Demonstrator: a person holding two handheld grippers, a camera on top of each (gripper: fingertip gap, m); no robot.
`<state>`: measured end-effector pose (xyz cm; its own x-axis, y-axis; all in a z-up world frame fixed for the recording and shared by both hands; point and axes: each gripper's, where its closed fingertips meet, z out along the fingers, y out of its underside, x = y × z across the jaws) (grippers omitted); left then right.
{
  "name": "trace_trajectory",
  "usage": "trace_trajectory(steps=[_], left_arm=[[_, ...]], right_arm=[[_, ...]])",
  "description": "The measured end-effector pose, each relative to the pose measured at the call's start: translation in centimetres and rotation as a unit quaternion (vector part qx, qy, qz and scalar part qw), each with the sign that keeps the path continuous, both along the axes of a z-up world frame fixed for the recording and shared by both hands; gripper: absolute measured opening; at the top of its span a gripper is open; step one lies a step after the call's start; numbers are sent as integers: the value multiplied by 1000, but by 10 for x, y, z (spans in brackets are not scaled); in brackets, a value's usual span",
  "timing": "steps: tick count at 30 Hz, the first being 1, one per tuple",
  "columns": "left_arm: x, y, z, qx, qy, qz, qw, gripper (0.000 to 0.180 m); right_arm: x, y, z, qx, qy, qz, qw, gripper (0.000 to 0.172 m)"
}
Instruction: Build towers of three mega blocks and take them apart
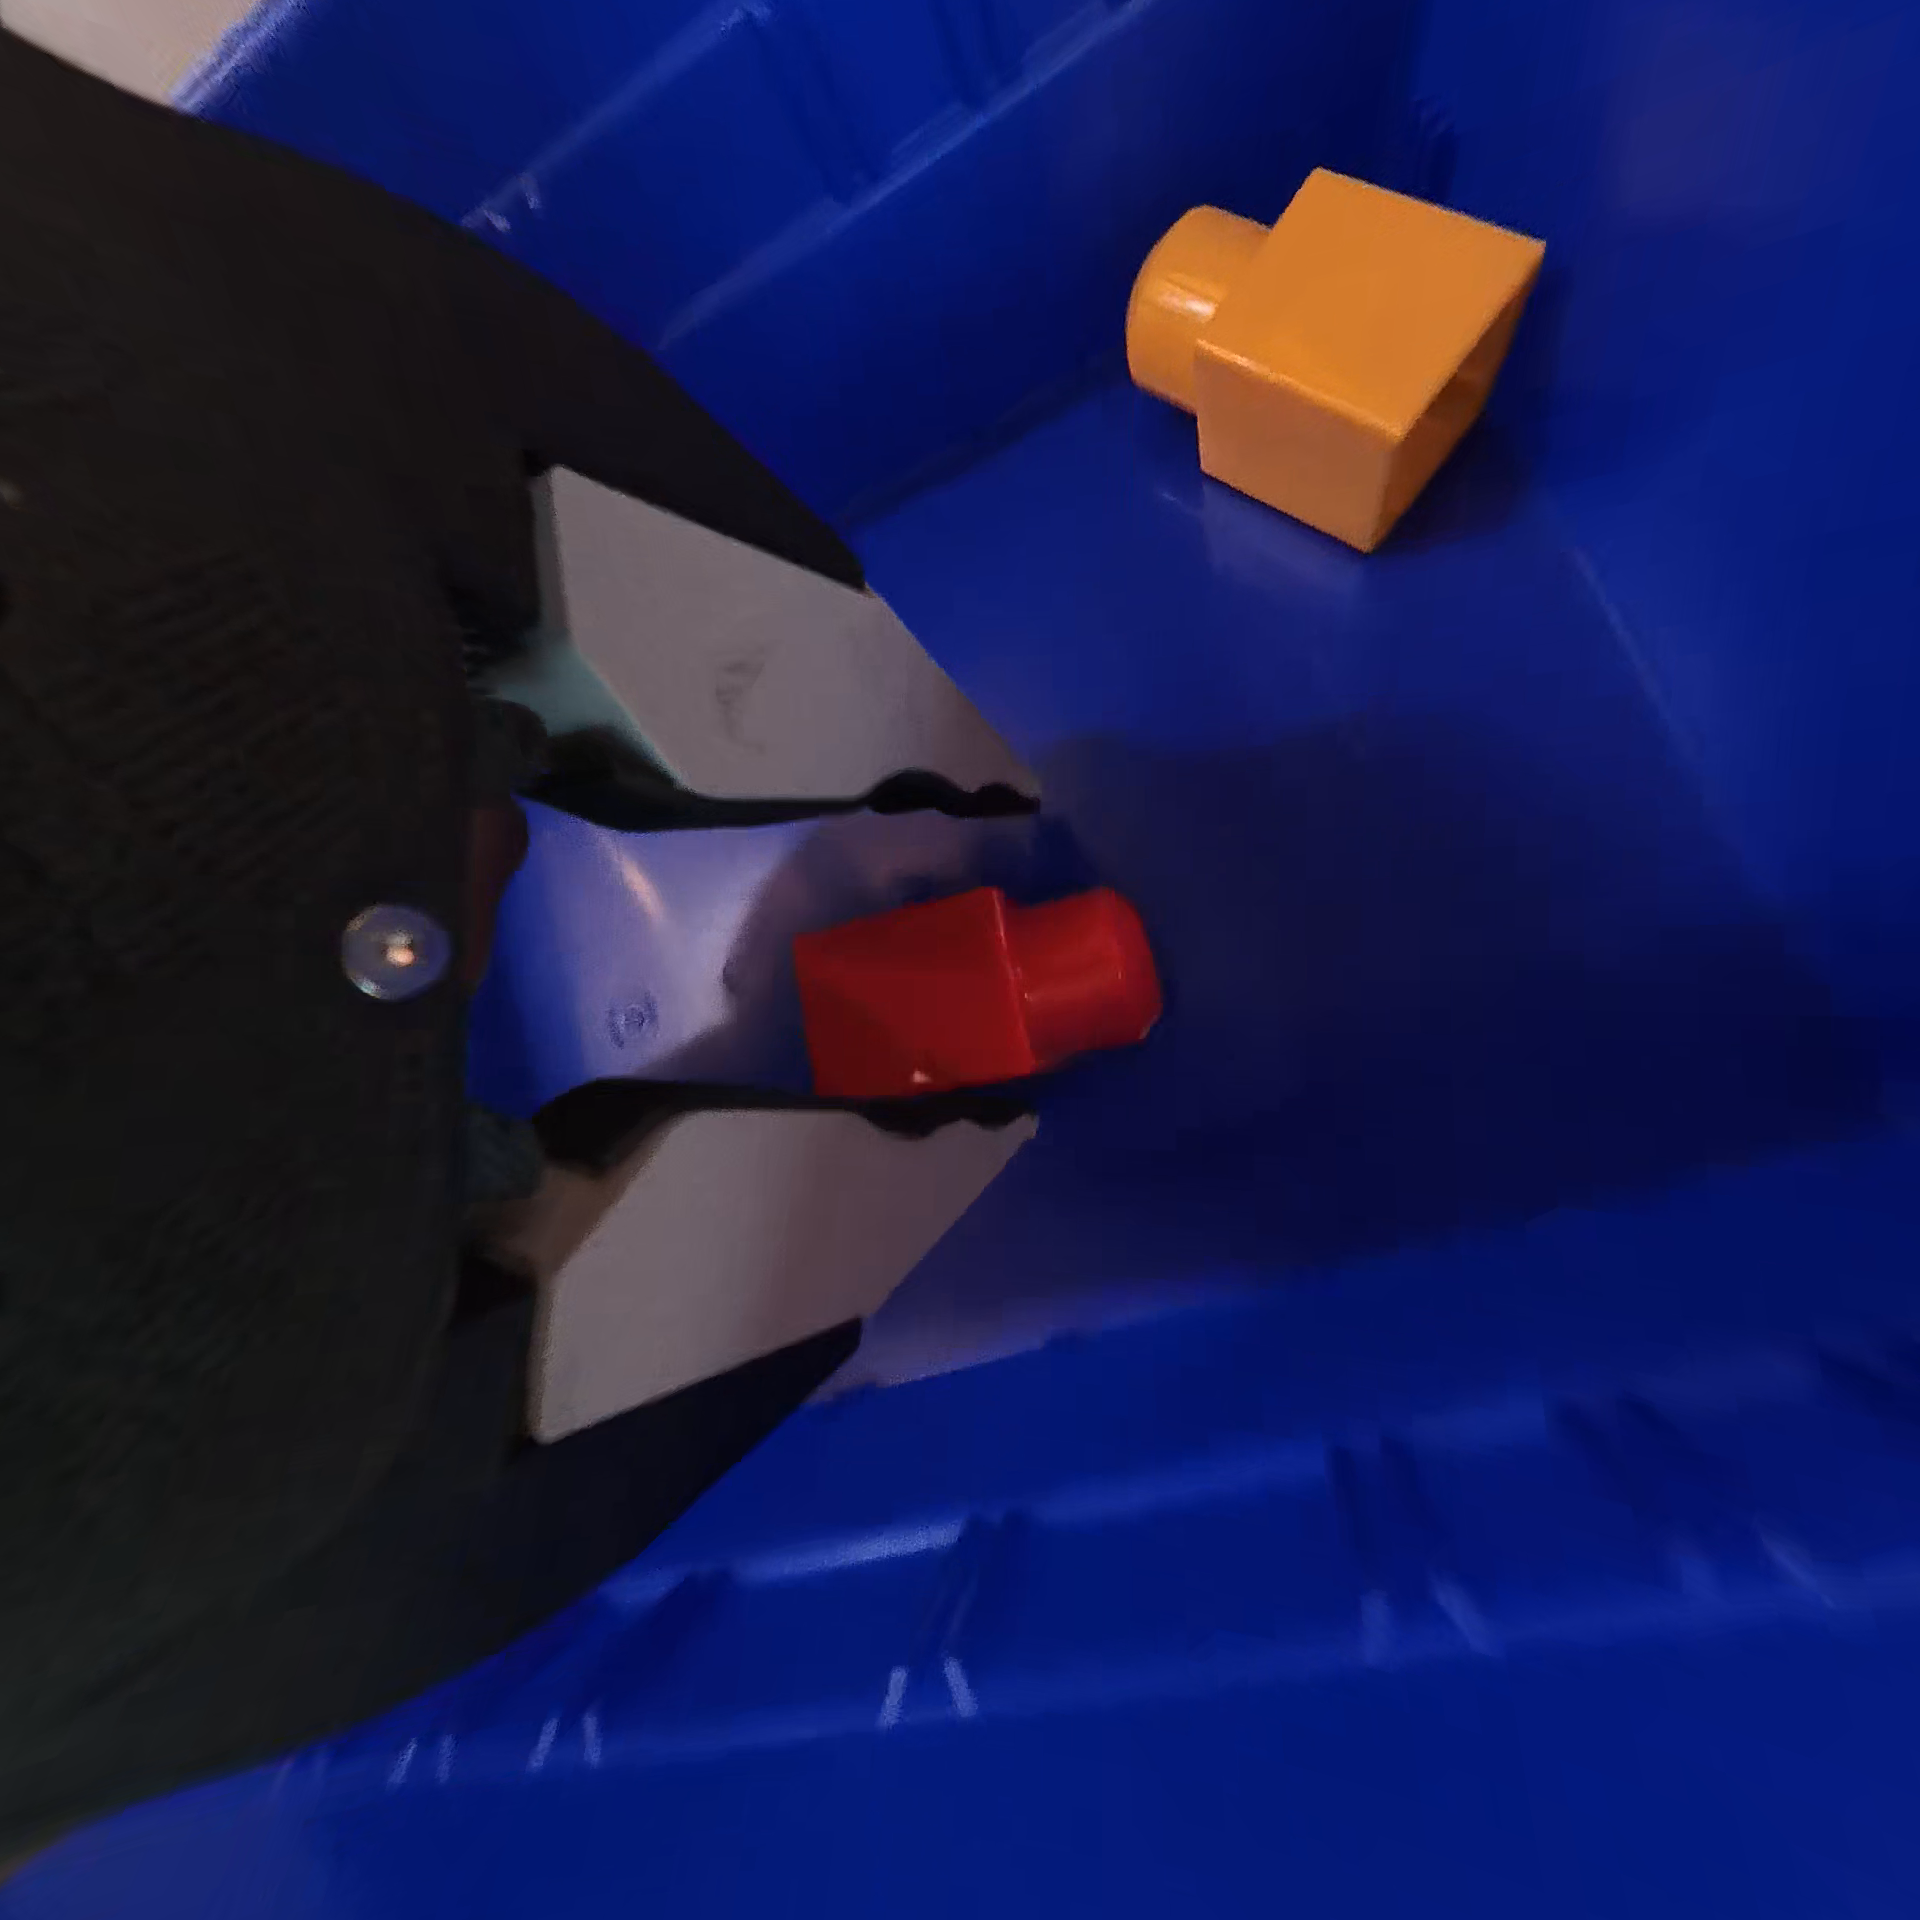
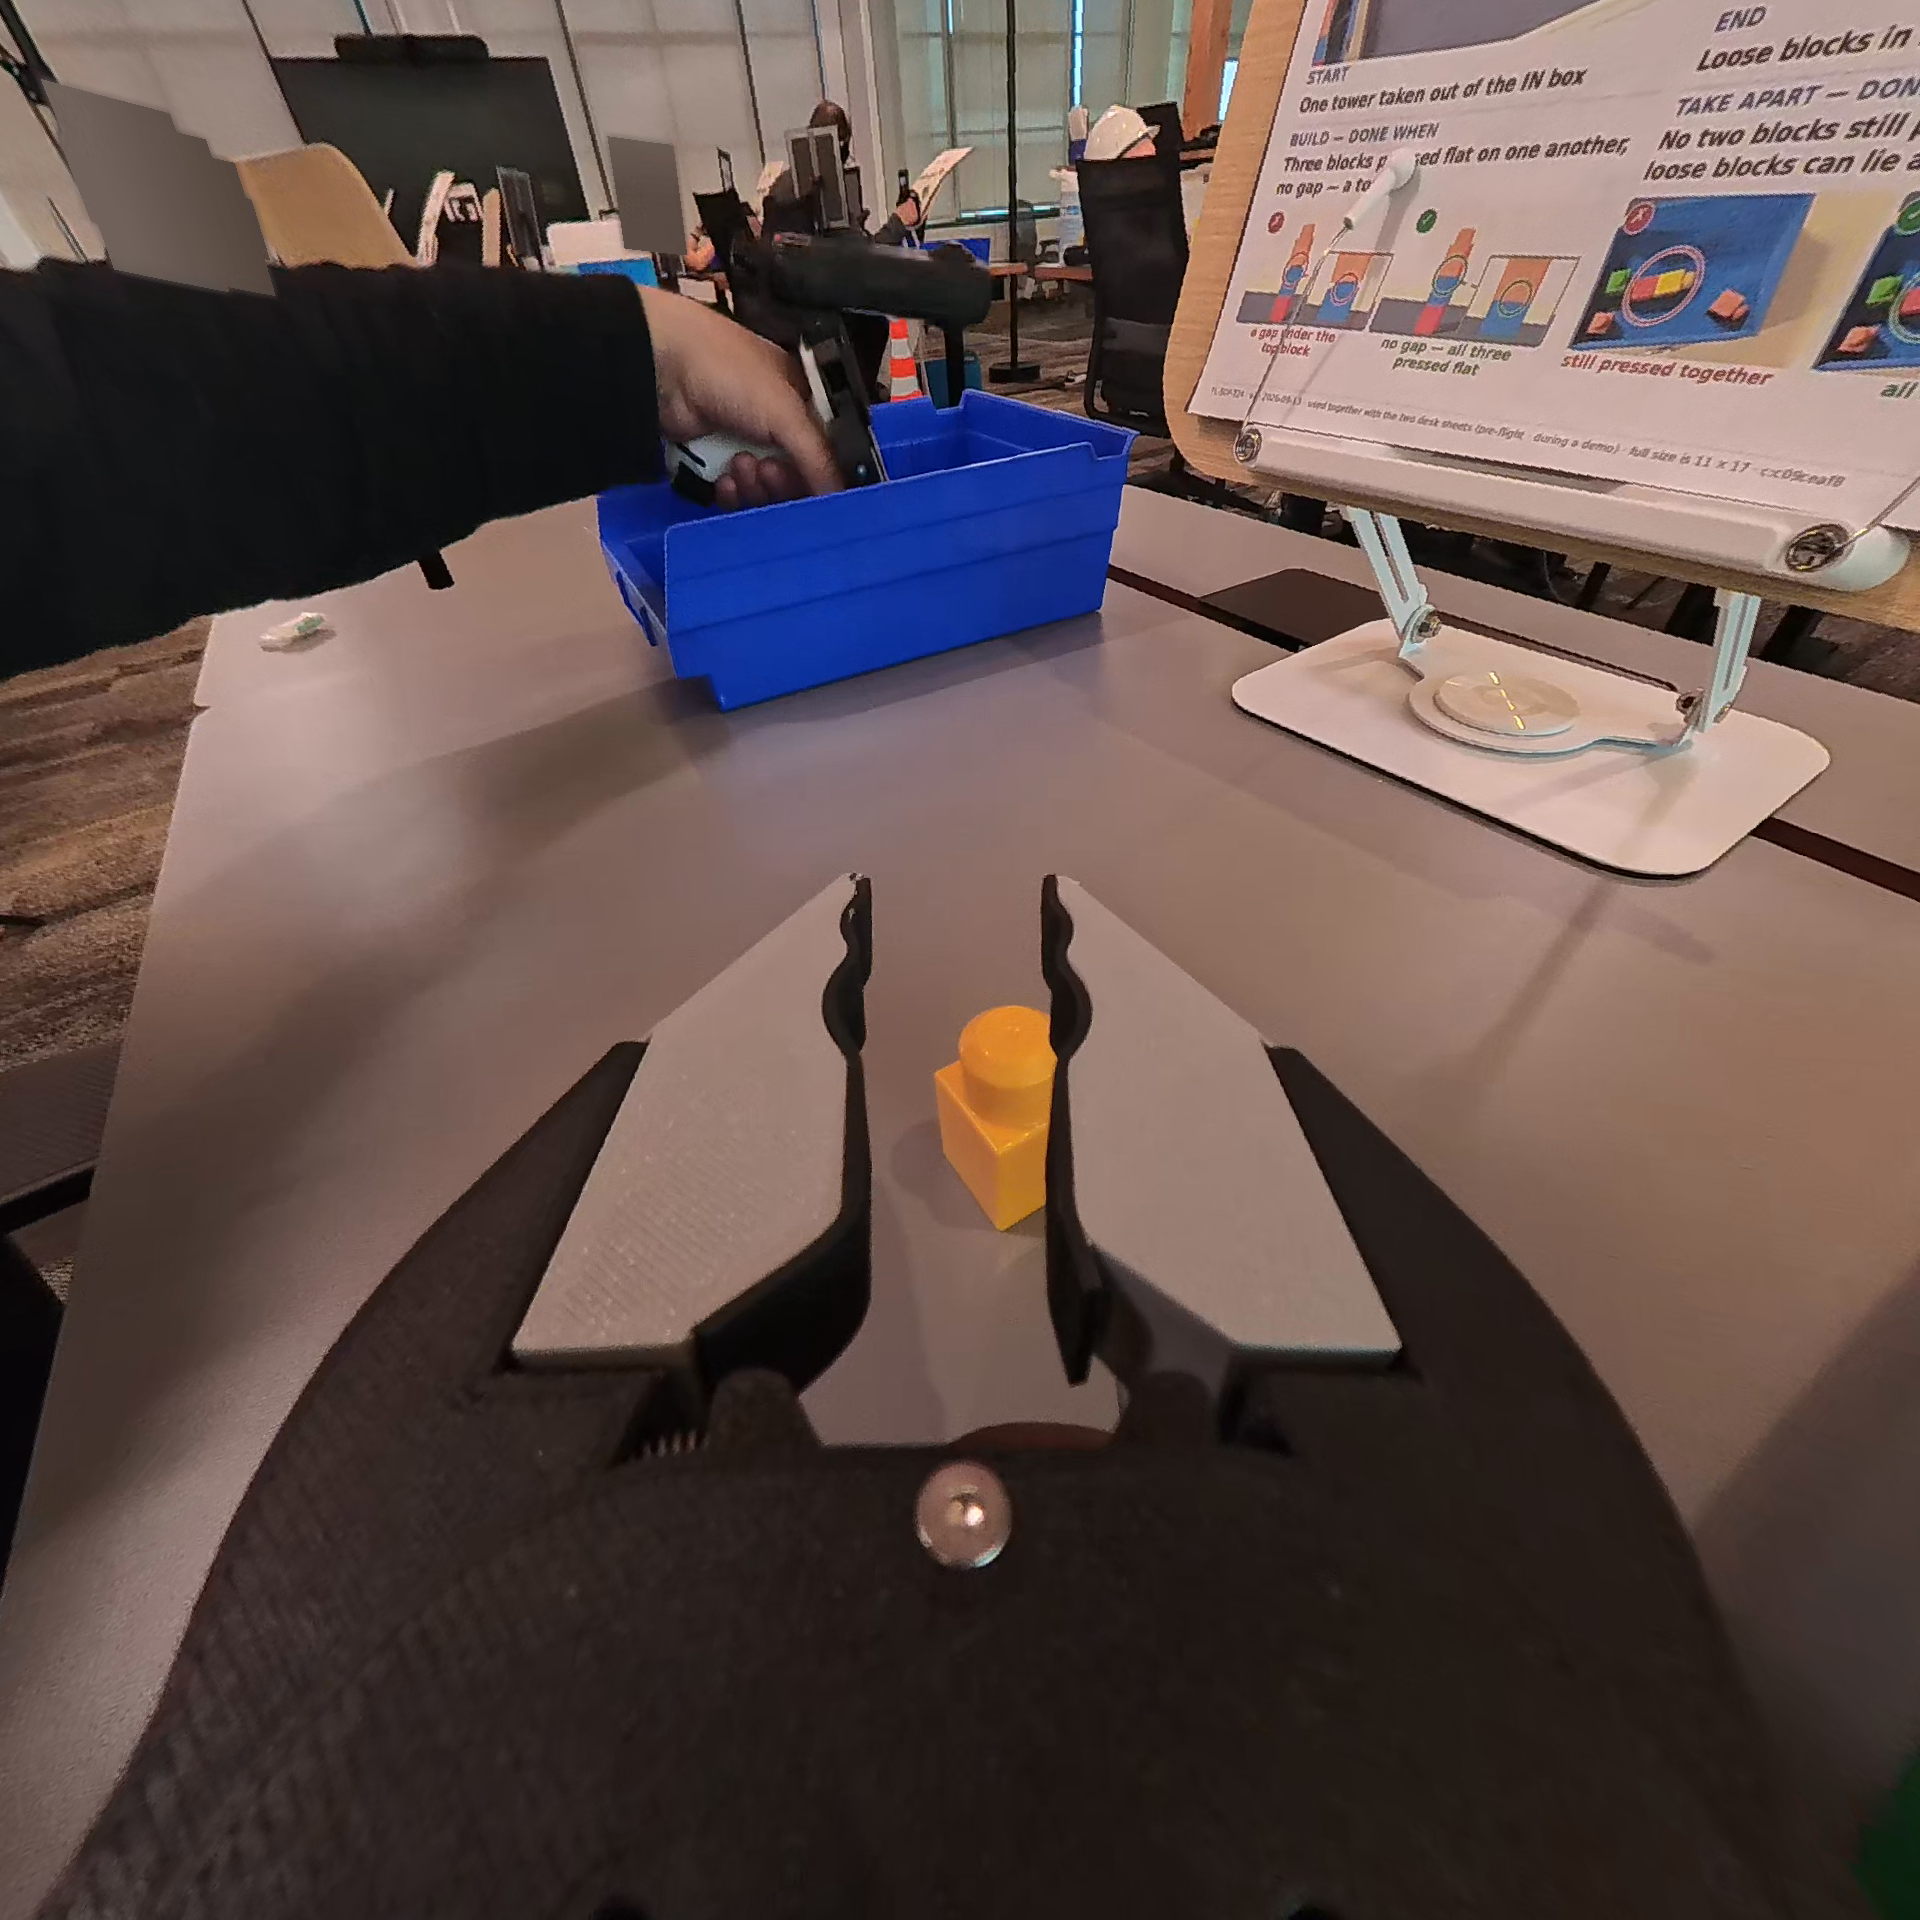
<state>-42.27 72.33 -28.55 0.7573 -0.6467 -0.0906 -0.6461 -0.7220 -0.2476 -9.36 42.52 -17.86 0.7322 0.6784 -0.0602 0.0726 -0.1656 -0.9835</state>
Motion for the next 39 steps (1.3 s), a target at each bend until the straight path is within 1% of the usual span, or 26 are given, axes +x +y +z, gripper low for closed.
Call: trace_trajectory(steps=[1,2,4,6,9,11,13,14,16,18,20,22,24,25,28,30,32,34,35,36,37,39], left_arm=[[-2,1,1,4,-2,1,1000,41],[-4,2,2,9,-2,-2,1000,35],[-6,-1,5,11,-11,-7,1000,35],[-7,-3,16,25,-23,-11,999,35],[-2,-6,48,75,-53,-21,996,35],[15,-12,83,135,-101,-55,984,35],[49,-38,126,188,-173,-108,961,35],[71,-59,147,209,-213,-144,944,35],[120,-116,181,244,-278,-233,899,35],[167,-176,197,265,-320,-305,857,34],[210,-234,194,264,-361,-365,817,34],[247,-281,181,253,-398,-401,785,34],[275,-316,165,234,-435,-424,759,34],[286,-326,158,233,-448,-429,749,34],[307,-344,143,213,-472,-437,735,34],[313,-351,141,214,-480,-441,728,34],[316,-350,144,220,-494,-429,724,34],[317,-357,144,190,-513,-427,720,34],[317,-358,143,188,-512,-427,721,34],[318,-356,141,199,-505,-427,724,34],[319,-356,139,203,-499,-428,726,34],[319,-356,136,190,-505,-421,729,34]], right_arm=[[0,0,0,0,1,0,1000,30],[1,1,0,-1,2,-1,1000,30],[1,1,-2,-4,2,0,1000,30],[1,2,-4,-9,1,1,1000,30],[0,2,-6,-16,4,5,1000,30],[-2,1,-5,-19,13,15,1000,30],[-3,-1,-3,-23,27,26,999,32],[-5,-2,-2,-24,38,34,998,32],[-9,-6,4,-28,65,57,996,33],[-14,-12,11,-30,96,87,991,35],[-18,-19,21,-24,126,115,985,36],[-18,-25,33,-11,158,137,978,37],[-15,-33,49,12,194,157,968,38],[-13,-36,56,22,209,165,964,38],[-10,-44,66,36,229,184,955,36],[-13,-46,66,32,228,193,954,33],[-20,-49,62,26,217,205,954,34],[-26,-47,55,20,195,201,960,39],[-29,-47,54,23,191,200,961,39],[-30,-49,55,28,190,204,960,30],[-32,-50,55,33,183,203,961,26],[-32,-49,52,44,161,195,967,26]])
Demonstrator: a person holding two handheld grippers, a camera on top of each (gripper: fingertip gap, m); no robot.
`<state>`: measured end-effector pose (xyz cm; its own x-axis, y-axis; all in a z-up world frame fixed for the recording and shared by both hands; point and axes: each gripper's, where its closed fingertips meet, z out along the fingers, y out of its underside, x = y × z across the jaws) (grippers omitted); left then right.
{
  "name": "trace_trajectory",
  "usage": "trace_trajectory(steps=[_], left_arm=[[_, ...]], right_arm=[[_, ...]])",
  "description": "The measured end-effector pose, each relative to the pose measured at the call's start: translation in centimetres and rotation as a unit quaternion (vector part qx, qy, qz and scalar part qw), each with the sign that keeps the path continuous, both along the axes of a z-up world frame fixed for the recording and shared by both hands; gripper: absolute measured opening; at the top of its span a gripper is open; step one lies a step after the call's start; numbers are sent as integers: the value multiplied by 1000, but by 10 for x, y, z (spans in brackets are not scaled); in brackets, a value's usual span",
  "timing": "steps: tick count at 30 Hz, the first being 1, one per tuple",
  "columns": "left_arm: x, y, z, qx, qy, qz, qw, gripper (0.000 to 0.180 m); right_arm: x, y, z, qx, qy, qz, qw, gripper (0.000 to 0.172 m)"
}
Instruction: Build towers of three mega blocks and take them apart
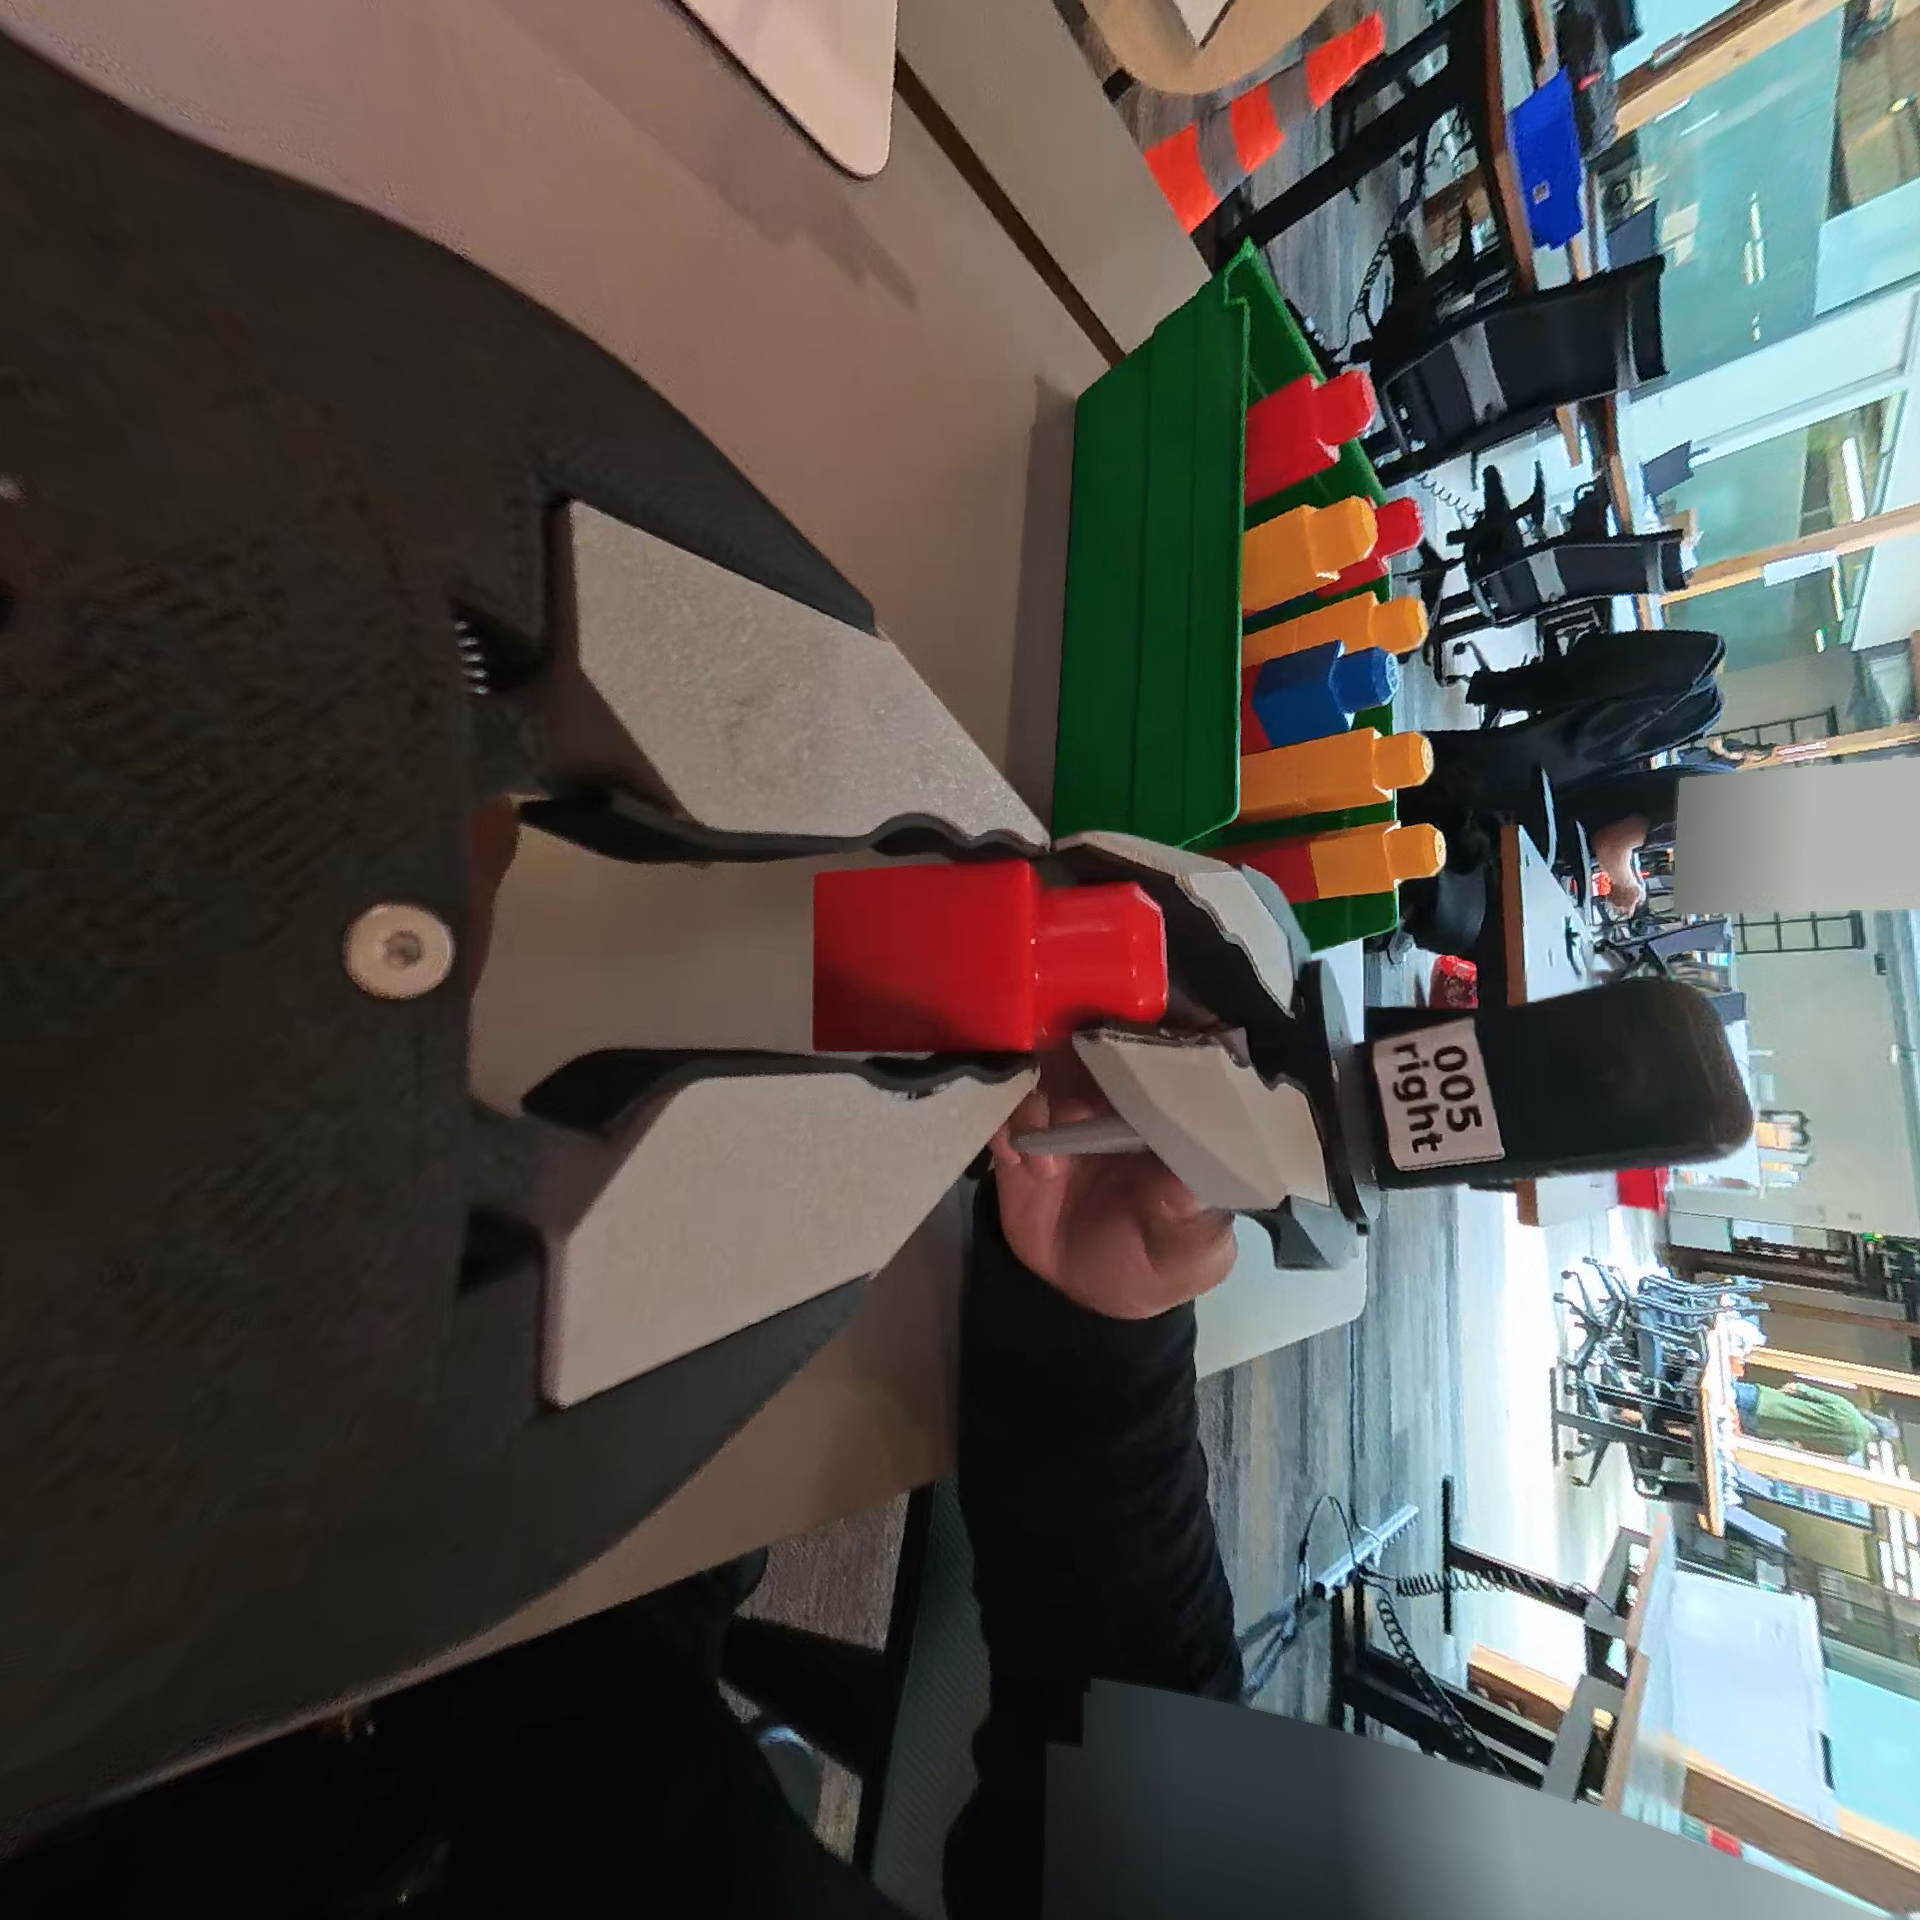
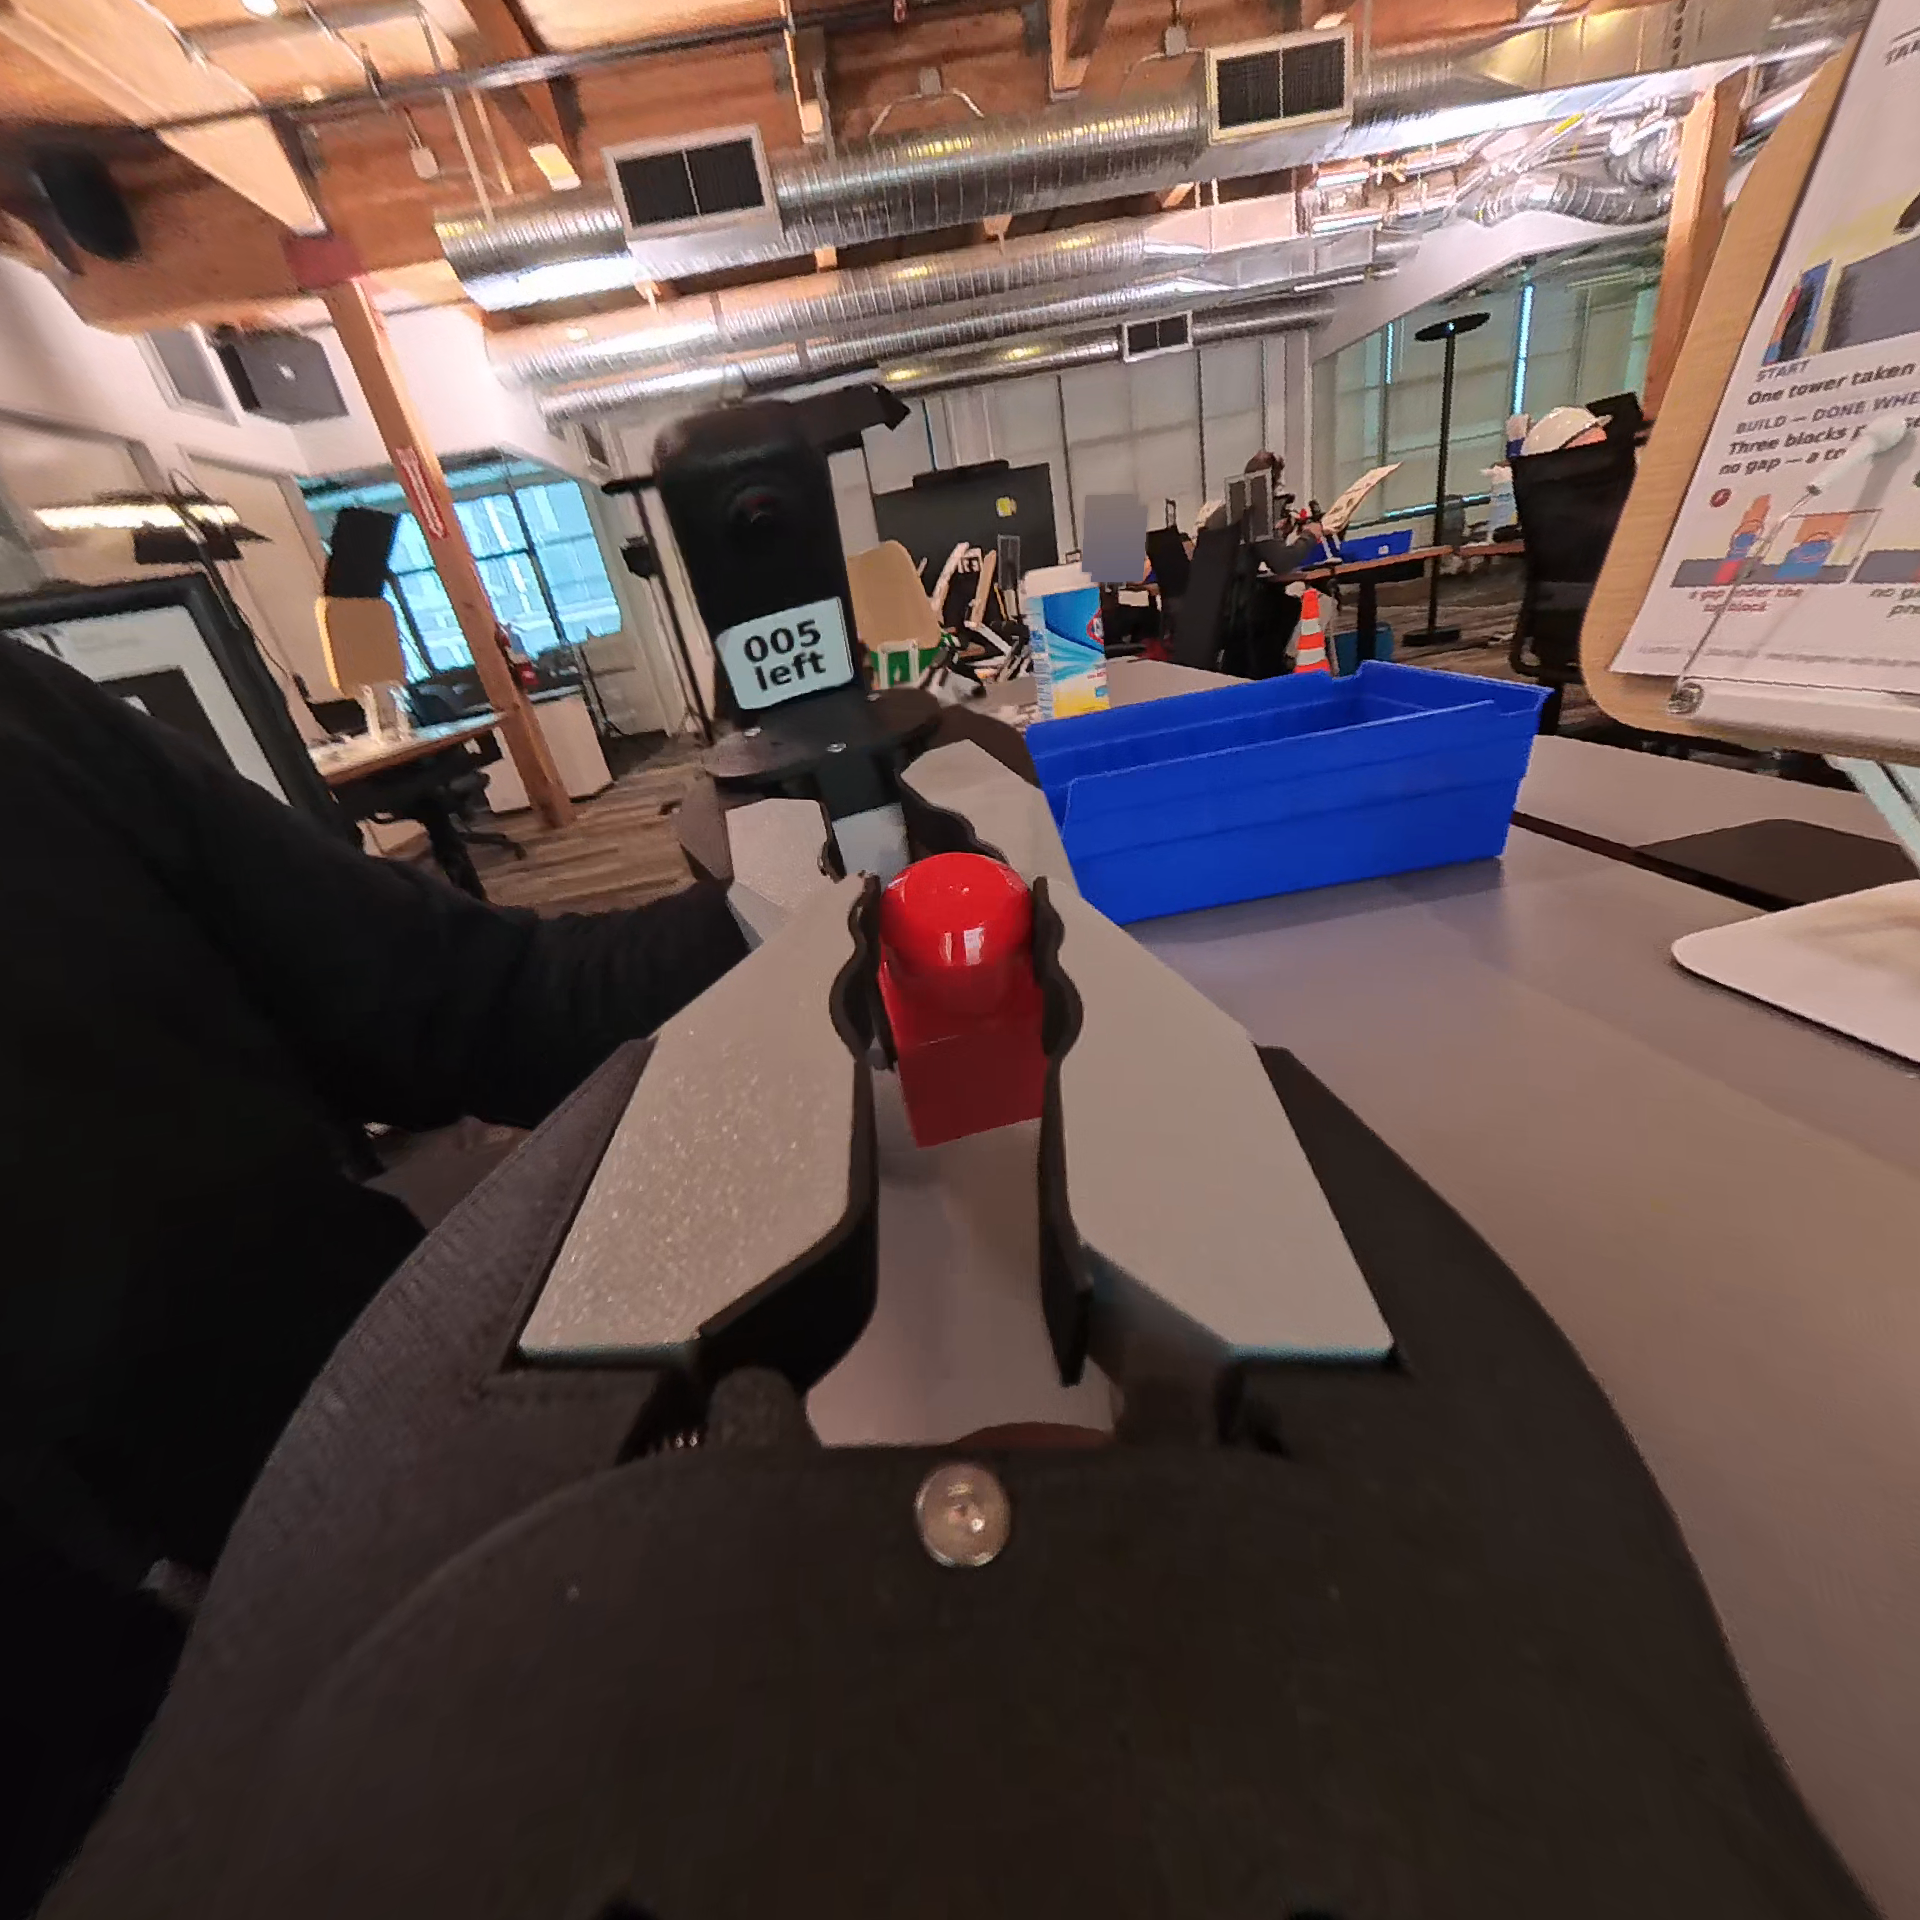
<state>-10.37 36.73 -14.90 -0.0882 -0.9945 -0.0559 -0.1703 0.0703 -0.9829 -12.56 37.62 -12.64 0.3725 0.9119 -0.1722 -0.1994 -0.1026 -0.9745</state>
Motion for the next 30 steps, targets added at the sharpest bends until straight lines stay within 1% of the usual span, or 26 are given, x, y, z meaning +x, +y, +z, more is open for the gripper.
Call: trace_trajectory(steps=[3,6,8,10,12,16,19,21,23,25,28,30], left_arm=[[-1,6,-10,-18,16,10,1000,34],[-2,20,-23,-4,46,44,998,41],[-3,20,-31,-2,63,41,997,42],[-1,15,-34,0,66,30,997,37],[-1,14,-38,-3,75,25,997,36],[-1,10,-37,-24,68,5,997,34],[-2,10,-38,-16,71,4,997,34],[-2,8,-38,-16,70,-5,997,34],[-3,3,-36,-28,64,-21,997,34],[-4,2,-33,-36,57,-26,997,34],[-6,0,-28,-50,43,-36,997,34],[-6,0,-29,-58,48,-37,996,34]], right_arm=[[-2,6,-9,3,-37,-26,999,26],[1,15,-19,4,-71,-64,995,26],[0,16,-20,-5,-68,-58,996,26],[-1,15,-21,-12,-63,-50,997,26],[-2,14,-23,-12,-67,-49,997,26],[-6,12,-21,-10,-62,-40,997,25],[-6,11,-23,-9,-68,-37,997,26],[-6,8,-23,-17,-65,-22,997,27],[-4,8,-22,-25,-59,-14,998,37],[-1,8,-22,-27,-55,-13,998,41],[-5,5,-27,-39,-61,6,997,40],[-9,3,-27,-34,-56,13,998,33]])
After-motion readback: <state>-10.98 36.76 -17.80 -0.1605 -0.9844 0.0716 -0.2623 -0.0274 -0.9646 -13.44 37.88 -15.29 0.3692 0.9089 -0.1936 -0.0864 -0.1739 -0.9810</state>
